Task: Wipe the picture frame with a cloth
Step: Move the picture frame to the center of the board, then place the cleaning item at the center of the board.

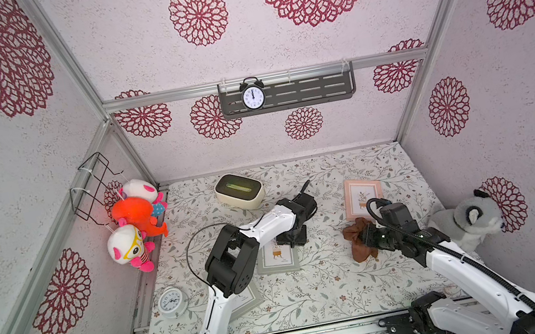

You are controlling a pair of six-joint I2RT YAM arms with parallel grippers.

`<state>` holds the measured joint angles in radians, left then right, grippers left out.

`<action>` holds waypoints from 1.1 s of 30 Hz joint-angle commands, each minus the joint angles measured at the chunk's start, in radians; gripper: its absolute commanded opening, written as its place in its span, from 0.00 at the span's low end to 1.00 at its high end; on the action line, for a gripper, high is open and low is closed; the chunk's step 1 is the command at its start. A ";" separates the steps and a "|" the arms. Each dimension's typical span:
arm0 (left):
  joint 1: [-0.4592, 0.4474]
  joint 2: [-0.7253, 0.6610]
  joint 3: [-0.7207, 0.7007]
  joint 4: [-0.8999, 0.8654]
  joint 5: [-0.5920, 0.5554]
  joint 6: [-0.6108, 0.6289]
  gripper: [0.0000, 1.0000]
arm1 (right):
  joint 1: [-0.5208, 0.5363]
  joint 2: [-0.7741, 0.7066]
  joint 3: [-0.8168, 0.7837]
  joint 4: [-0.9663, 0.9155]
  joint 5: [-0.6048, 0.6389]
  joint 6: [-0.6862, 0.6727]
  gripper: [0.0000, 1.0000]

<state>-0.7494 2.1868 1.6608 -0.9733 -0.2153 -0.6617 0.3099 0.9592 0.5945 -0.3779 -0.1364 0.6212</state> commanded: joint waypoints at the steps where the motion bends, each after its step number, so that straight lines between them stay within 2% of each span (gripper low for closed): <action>1: 0.051 -0.053 -0.067 -0.033 -0.068 -0.024 0.52 | -0.006 0.005 -0.001 0.023 -0.011 -0.012 0.00; 5: 0.066 -0.092 -0.090 -0.006 -0.065 -0.012 0.52 | -0.006 0.027 -0.003 0.037 -0.019 -0.016 0.00; 9: 0.034 -0.117 -0.037 0.015 -0.041 0.004 0.54 | -0.007 0.059 0.020 0.016 -0.006 -0.039 0.00; 14: 0.009 -0.144 0.010 0.080 0.016 0.005 0.56 | -0.035 0.082 0.063 -0.083 0.069 -0.081 0.00; 20: 0.004 -0.121 0.041 0.145 0.073 0.008 0.56 | -0.183 0.103 0.180 -0.175 0.158 -0.146 0.00; 26: 0.006 -0.101 0.063 0.208 0.141 0.009 0.57 | -0.321 0.211 0.302 -0.198 0.153 -0.198 0.00; 30: 0.005 -0.102 0.049 0.264 0.176 0.013 0.58 | -0.378 0.198 0.290 -0.211 0.190 -0.187 0.00; 33: -0.006 -0.061 0.118 0.292 0.201 0.047 0.59 | -0.443 0.177 0.256 -0.187 0.143 -0.177 0.00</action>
<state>-0.7483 2.0842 1.7206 -0.7532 -0.0532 -0.6483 -0.0929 1.1694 0.8642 -0.5514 0.0071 0.4583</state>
